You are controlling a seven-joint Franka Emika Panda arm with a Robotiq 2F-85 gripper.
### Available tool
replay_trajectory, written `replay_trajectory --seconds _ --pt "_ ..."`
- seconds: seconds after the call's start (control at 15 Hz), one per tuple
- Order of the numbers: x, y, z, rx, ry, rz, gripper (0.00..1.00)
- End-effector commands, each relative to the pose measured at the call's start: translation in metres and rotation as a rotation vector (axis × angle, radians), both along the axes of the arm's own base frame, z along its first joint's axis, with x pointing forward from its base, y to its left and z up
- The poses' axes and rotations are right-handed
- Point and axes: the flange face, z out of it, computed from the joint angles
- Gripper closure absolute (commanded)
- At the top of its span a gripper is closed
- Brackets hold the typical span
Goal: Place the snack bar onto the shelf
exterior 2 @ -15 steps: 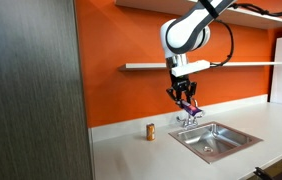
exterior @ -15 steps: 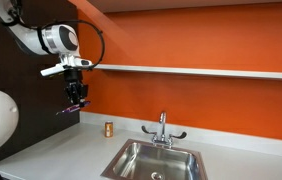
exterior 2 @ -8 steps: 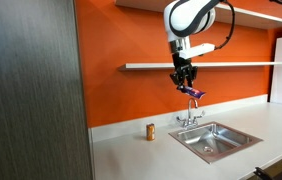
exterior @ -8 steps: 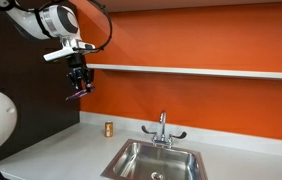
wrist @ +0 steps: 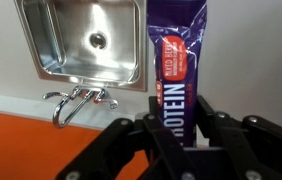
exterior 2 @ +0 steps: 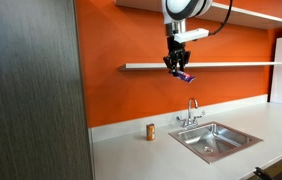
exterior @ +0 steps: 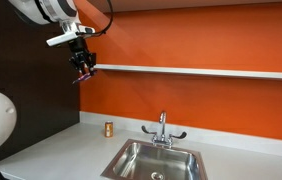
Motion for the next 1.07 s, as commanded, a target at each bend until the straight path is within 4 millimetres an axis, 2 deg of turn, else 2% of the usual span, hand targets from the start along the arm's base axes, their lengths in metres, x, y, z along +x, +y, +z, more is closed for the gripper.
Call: replay_trajectory --seconds 0.0,0.33,0.53,1.0 --pt "0.008 0.006 0.047 -0.043 -0.065 0.016 0.86" --pt "0.028 0.009 0.092 -0.046 -0.168 0.028 0.86" --pt "0.045 0.006 0.111 -0.046 -0.207 0.030 0.86" --pt "0.101 0.004 0.125 -0.060 -0.230 0.044 0.86"
